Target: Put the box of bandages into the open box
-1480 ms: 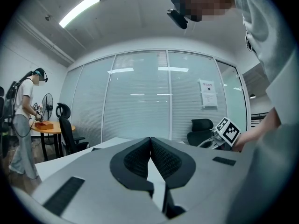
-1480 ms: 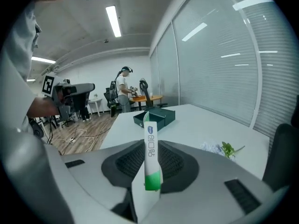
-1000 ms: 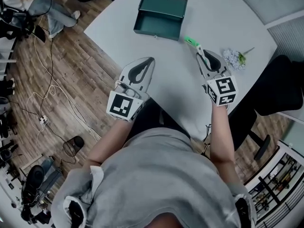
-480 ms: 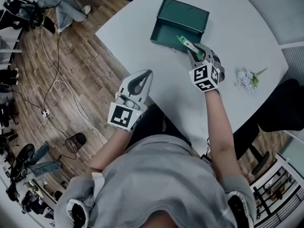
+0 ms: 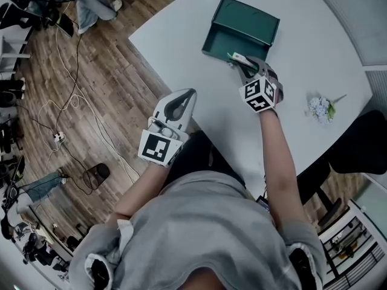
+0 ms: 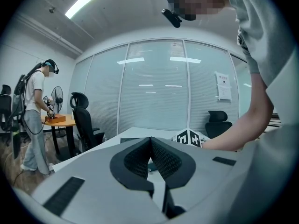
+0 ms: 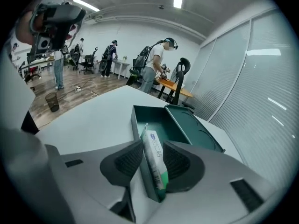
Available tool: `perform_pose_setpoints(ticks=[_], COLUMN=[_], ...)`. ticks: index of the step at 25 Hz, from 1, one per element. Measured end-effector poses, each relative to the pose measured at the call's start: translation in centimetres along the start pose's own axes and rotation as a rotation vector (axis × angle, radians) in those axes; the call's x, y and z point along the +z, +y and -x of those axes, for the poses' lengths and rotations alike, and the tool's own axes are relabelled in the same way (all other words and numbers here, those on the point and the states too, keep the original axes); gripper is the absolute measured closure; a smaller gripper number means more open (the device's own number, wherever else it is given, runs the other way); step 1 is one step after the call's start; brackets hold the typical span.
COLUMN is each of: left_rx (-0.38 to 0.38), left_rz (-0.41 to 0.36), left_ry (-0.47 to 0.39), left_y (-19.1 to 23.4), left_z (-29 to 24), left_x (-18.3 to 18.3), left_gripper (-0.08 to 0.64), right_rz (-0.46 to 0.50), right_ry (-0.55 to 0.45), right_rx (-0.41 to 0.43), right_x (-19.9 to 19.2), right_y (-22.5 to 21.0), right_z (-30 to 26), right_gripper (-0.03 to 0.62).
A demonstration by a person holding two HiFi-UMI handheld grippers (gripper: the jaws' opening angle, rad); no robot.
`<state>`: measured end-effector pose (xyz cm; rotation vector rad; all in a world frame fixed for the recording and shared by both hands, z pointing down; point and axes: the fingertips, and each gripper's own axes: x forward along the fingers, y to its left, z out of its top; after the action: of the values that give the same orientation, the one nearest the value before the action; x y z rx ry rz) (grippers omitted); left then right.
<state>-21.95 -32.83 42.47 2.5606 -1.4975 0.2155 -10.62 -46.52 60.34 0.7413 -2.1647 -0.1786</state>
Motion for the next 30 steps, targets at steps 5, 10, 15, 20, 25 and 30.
perform_pose_setpoints(ticks=[5, 10, 15, 20, 25, 30], left_rx=[-0.026, -0.036, -0.08, -0.128, -0.163, -0.183], left_rz=[-0.003, -0.004, 0.013, -0.001, -0.014, -0.032], left_ry=[-0.015, -0.023, -0.091, -0.148, -0.178, -0.176], left_y=[-1.1, -1.7, -3.9, -6.8, -9.3, -11.4], left_z=[0.5, 0.0, -0.5, -0.8, 0.0, 0.6], left_x=[-0.4, 0.7, 3.0, 5.6, 7.0, 6.8], left_gripper=[0.54, 0.54, 0.54, 0.54, 0.54, 0.54], right_rz=[-0.033, -0.199, -0.451, -0.595, -0.632, -0.635], right_ry=[-0.032, -0.157, -0.397, -0.568, -0.652, -0.656], right_rx=[-0.002, -0.041, -0.128, -0.229, -0.275, -0.296], right_x=[0.1, 1.8, 3.5, 4.6, 5.2, 4.1], right_y=[1.0, 0.4, -2.0, -3.5, -1.9, 0.4], right_z=[1.7, 5.9, 13.9, 22.1, 28.3, 32.2], right_gripper=[0.422, 0.455, 0.538, 0.541, 0.541, 0.541])
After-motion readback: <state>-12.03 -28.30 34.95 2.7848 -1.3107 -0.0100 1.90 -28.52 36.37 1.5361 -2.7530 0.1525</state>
